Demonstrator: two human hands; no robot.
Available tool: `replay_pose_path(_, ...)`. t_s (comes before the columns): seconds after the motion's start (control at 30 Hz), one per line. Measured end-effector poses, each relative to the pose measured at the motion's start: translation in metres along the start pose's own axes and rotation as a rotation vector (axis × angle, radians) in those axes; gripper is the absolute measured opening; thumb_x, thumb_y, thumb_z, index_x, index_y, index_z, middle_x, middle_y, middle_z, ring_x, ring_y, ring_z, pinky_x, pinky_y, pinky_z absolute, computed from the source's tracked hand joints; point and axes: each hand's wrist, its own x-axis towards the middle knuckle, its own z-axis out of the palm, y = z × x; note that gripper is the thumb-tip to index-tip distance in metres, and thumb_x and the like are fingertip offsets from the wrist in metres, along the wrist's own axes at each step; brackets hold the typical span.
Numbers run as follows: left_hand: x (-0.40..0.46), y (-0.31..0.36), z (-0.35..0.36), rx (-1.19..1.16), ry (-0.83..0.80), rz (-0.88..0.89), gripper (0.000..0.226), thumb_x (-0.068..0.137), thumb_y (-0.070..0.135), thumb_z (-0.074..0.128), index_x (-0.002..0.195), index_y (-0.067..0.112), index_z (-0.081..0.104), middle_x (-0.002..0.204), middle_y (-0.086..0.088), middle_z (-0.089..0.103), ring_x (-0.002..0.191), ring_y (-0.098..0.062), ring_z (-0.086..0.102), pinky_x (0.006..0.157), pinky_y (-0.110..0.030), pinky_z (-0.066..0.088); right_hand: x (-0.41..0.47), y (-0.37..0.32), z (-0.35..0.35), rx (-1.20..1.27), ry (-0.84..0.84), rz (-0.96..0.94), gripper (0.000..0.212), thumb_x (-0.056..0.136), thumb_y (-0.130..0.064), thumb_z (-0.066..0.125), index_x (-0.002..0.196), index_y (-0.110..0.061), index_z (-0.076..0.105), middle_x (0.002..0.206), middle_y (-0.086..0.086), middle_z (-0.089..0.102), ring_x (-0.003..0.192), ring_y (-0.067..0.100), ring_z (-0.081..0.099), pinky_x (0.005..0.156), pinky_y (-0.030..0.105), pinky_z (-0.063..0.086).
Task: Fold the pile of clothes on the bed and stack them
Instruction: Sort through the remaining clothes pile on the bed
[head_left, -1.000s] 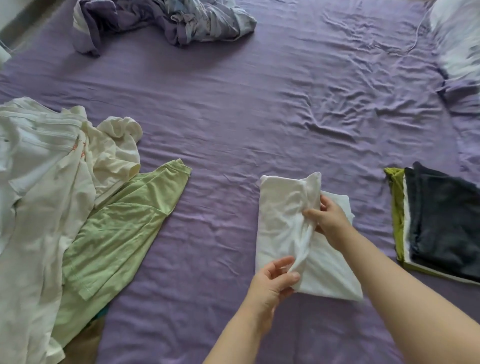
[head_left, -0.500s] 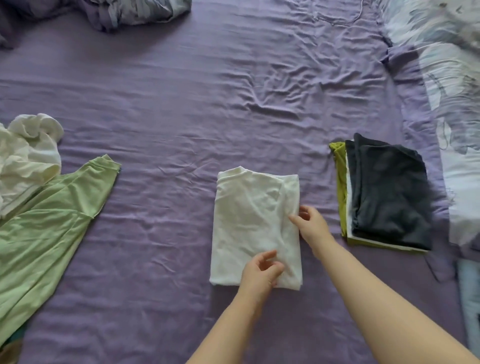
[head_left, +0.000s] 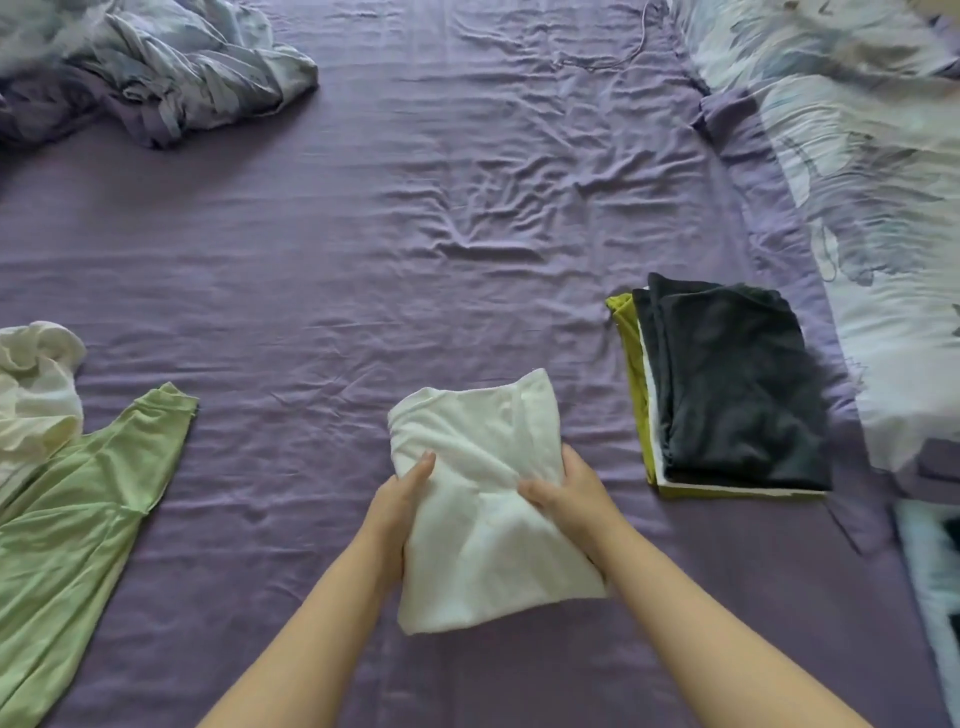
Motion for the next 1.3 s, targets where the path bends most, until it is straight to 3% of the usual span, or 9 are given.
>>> replay_pose_path(0.17, -0.007, 0.022, 0.058, -0.063, -0.109, 0.154, 0.038, 0.093, 0.038, 0.055, 0.126, 0.018, 0.055, 0.114, -0.01, 0.069, 0.101, -0.029, 0.068, 0.078, -0.04, 0.056, -0.009, -0.031, -0.068, 0.039, 0.058, -0.171, 0.035, 0.08, -0.014, 0.069, 0.1, -0.04, 0.058, 0.091, -0.024, 0.069, 0.082, -0.005, 0.066, 0.062, 0.007, 0.047)
replay_pose_path(0.33, -0.009, 0.051, 0.143, 0.008, -0.234, 0.289, 0.028, 0.096, 0.033, 0.052, 0.12, 0.02, 0.059, 0.112, -0.007, 0.071, 0.1, -0.027, 0.068, 0.084, -0.042, 0.055, -0.021, -0.051, -0.147, 0.056, 0.207, -0.221, 0.036, 0.08, -0.013, 0.07, 0.11, -0.032, 0.059, 0.101, -0.01, 0.07, 0.092, 0.009, 0.067, 0.079, 0.026, 0.053)
replay_pose_path(0.53, -0.005, 0.068, 0.242, 0.027, -0.372, 0.348, 0.015, 0.099, 0.028, 0.049, 0.106, 0.029, 0.062, 0.099, 0.001, 0.073, 0.085, -0.016, 0.071, 0.071, -0.031, 0.06, -0.019, -0.054, -0.233, 0.016, 0.383, -0.265, 0.033, 0.081, -0.02, 0.072, 0.102, -0.04, 0.058, 0.1, -0.018, 0.067, 0.085, -0.005, 0.065, 0.064, 0.008, 0.048)
replay_pose_path(0.6, 0.003, 0.065, 0.265, 0.071, -0.362, 0.351, 0.015, 0.099, 0.028, 0.049, 0.111, 0.032, 0.058, 0.102, 0.002, 0.071, 0.084, -0.013, 0.071, 0.066, -0.029, 0.059, -0.009, -0.049, -0.252, -0.037, 0.403, -0.228, 0.047, 0.083, -0.023, 0.07, 0.123, -0.036, 0.051, 0.117, -0.013, 0.063, 0.107, 0.009, 0.062, 0.083, 0.022, 0.051)
replay_pose_path(0.73, 0.019, 0.033, 0.279, 0.458, -0.23, 0.323, 0.084, 0.089, 0.019, 0.066, 0.152, 0.021, 0.01, 0.139, -0.004, 0.047, 0.12, -0.027, 0.054, 0.099, -0.045, 0.047, 0.006, -0.025, -0.258, -0.514, 0.427, 0.006, 0.097, 0.086, -0.032, 0.067, 0.153, -0.019, -0.001, 0.158, 0.008, 0.015, 0.144, 0.027, 0.021, 0.115, 0.038, 0.024)
replay_pose_path(0.83, 0.023, -0.001, 0.268, 0.848, -0.183, 0.422, 0.102, 0.085, 0.01, 0.065, 0.151, 0.031, -0.011, 0.135, -0.006, 0.046, 0.118, -0.027, 0.052, 0.096, -0.038, 0.047, 0.005, 0.006, -0.234, -0.907, 0.348, 0.069, 0.086, 0.087, -0.045, 0.058, 0.151, -0.032, 0.003, 0.159, 0.005, 0.001, 0.144, 0.03, 0.008, 0.11, 0.045, 0.026)
replay_pose_path(1.07, 0.017, -0.024, 0.245, 0.903, -0.149, 0.355, 0.075, 0.086, 0.008, 0.049, 0.148, 0.042, 0.022, 0.117, -0.006, 0.058, 0.06, -0.02, 0.064, 0.047, -0.025, 0.05, 0.003, 0.011, -0.21, -1.014, 0.231, 0.228, 0.072, 0.09, -0.048, 0.049, 0.149, -0.044, 0.007, 0.16, -0.003, -0.009, 0.145, 0.032, 0.001, 0.112, 0.05, 0.019)
replay_pose_path(1.2, 0.0, -0.024, 0.218, 0.912, -0.064, 0.341, 0.058, 0.086, 0.016, 0.056, 0.141, 0.029, 0.042, 0.118, -0.006, 0.061, 0.099, -0.023, 0.063, 0.082, -0.033, 0.053, -0.006, -0.007, -0.192, -1.081, 0.308, 0.133, 0.053, 0.094, -0.041, 0.045, 0.144, -0.03, 0.032, 0.156, 0.006, 0.018, 0.144, 0.028, 0.01, 0.114, 0.044, 0.018)
replay_pose_path(1.3, -0.018, -0.022, 0.183, 0.856, 0.028, 0.26, 0.04, 0.088, 0.026, 0.058, 0.128, 0.022, 0.057, 0.111, -0.001, 0.063, 0.094, -0.018, 0.065, 0.086, -0.031, 0.052, -0.021, -0.014, -0.166, -1.036, 0.303, -0.087, 0.044, 0.096, -0.037, 0.045, 0.139, -0.026, 0.041, 0.148, -0.001, 0.034, 0.137, 0.02, 0.029, 0.109, 0.035, 0.025)
